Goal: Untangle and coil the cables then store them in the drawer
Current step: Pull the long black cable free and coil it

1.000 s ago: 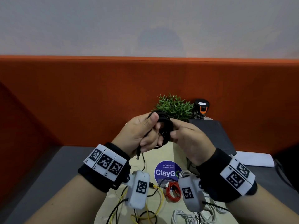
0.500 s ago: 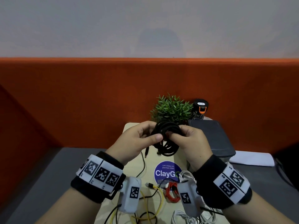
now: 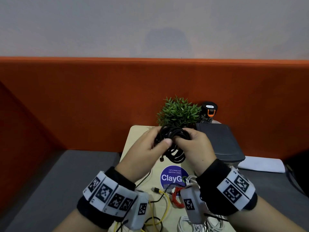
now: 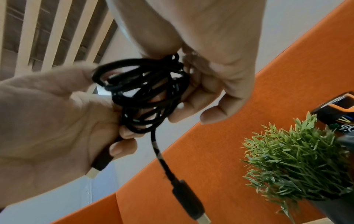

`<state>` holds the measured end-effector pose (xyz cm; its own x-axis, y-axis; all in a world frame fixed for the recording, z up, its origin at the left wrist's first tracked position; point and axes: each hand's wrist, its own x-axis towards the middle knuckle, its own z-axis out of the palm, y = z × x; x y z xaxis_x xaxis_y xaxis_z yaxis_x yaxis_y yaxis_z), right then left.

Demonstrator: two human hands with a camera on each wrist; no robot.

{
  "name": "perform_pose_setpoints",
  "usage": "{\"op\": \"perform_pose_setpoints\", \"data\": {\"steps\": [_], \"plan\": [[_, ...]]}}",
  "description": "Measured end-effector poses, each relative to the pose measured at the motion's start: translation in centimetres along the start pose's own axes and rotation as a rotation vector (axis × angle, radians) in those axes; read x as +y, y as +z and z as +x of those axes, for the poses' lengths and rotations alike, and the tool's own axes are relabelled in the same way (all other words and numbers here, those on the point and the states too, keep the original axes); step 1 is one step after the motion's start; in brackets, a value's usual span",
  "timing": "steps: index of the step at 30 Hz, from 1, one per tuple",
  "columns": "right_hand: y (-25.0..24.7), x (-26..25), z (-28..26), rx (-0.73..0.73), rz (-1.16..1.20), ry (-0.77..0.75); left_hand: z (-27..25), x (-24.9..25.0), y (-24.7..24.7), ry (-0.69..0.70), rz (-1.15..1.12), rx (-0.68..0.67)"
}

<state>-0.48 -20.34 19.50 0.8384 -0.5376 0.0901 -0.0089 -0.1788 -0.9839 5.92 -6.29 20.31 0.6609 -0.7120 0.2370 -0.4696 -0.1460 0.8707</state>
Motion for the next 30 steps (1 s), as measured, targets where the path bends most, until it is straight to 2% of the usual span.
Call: {"op": "perform_pose_setpoints", "data": {"steps": [4, 8, 13, 16, 20, 27, 30], "plan": [[0.1, 0.1, -0.1, 0.006, -0.073, -0.023, -0.1, -0.4, 0.8, 0.049, 0.237, 0.032], [0.1, -0.1, -0.2, -0.052, -0.048, -0.011, 0.1, -0.6, 0.4, 0.039, 0.264, 0.045], [-0.7, -0.9, -0.1, -0.250, 0.238, 0.114, 0.3, -0.6, -0.4, 0.095, 0.263, 0.090], [-1.2, -1.0, 0.1, -0.367, 0.379, 0.237, 0.6, -0.6, -0.7, 0.126, 0.268, 0.042], [-1.6, -1.0, -0.2, -0.447, 0.580, 0.363, 1.4, -0.8, -0.7, 0.173, 0.307, 0.016], [-1.2, -0.6, 0.2, -0.372, 0.456, 0.370, 2.0, -0.8, 0.5, 0.156, 0.421, 0.043], [-1.6, -0.7, 0.4, -0.273, 0.236, 0.314, 2.1, -1.2, 0.6, 0.143, 0.460, 0.127]]}}
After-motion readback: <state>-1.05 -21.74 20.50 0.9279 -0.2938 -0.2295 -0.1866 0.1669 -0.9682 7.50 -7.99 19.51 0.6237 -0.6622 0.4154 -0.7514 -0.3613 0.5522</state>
